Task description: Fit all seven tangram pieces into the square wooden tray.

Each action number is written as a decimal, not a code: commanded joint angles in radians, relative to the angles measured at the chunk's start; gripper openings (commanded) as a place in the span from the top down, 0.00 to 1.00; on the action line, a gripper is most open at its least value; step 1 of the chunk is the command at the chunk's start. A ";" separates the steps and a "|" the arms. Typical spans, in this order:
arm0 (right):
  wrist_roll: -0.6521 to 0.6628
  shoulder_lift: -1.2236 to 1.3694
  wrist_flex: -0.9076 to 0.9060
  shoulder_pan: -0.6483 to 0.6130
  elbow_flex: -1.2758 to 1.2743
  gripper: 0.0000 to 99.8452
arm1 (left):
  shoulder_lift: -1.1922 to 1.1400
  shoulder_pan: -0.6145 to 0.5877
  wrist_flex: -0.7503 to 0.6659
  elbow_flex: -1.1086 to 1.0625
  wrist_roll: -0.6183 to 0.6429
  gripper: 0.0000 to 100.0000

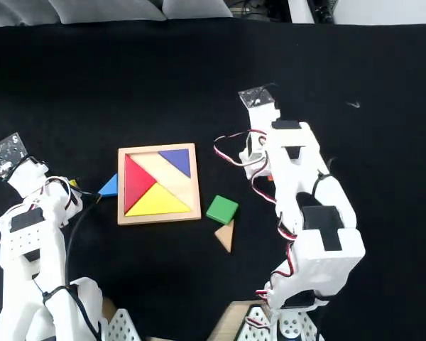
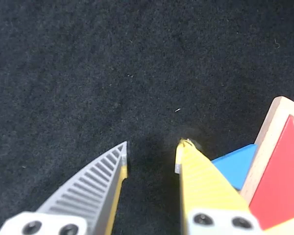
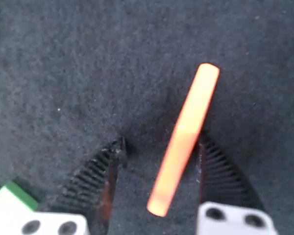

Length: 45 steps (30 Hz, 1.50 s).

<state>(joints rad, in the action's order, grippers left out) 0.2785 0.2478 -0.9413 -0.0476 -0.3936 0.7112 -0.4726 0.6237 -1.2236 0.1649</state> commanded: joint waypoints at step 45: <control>0.358 0.056 -0.074 -0.044 0.156 0.98 | 0.018 0.002 -0.017 -0.010 -0.003 0.83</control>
<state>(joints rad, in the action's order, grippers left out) 0.7127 0.3153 -0.9858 -0.0476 -0.2785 0.7112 -0.4726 0.6237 -1.2436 0.1649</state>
